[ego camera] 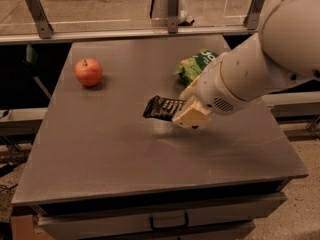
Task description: Move rxbar chocolate near green rice chip bag
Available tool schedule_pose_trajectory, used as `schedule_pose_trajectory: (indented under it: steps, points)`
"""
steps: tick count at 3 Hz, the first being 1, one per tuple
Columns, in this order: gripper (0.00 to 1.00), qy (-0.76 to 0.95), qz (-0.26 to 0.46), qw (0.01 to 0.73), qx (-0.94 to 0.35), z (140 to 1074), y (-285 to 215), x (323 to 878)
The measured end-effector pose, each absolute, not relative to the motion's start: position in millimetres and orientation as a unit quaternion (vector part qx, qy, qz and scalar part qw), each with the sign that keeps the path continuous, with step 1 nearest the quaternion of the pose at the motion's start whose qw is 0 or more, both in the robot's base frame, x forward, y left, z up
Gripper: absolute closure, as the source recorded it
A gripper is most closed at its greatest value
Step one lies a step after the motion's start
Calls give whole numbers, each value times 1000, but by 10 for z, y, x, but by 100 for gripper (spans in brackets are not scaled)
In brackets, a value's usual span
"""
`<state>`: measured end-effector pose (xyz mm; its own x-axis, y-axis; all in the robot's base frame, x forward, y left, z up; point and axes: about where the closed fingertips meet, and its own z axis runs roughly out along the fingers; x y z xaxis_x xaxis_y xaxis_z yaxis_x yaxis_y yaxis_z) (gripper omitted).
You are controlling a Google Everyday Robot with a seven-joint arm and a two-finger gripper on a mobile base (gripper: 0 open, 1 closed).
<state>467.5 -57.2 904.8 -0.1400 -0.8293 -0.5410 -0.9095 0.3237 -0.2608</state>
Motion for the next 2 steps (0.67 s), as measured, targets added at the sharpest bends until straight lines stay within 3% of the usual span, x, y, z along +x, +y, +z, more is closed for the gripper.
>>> schedule_pose_trajectory:
  steps: [2]
  points:
    - [100,761,30,351,-545,9180,-1308,4930]
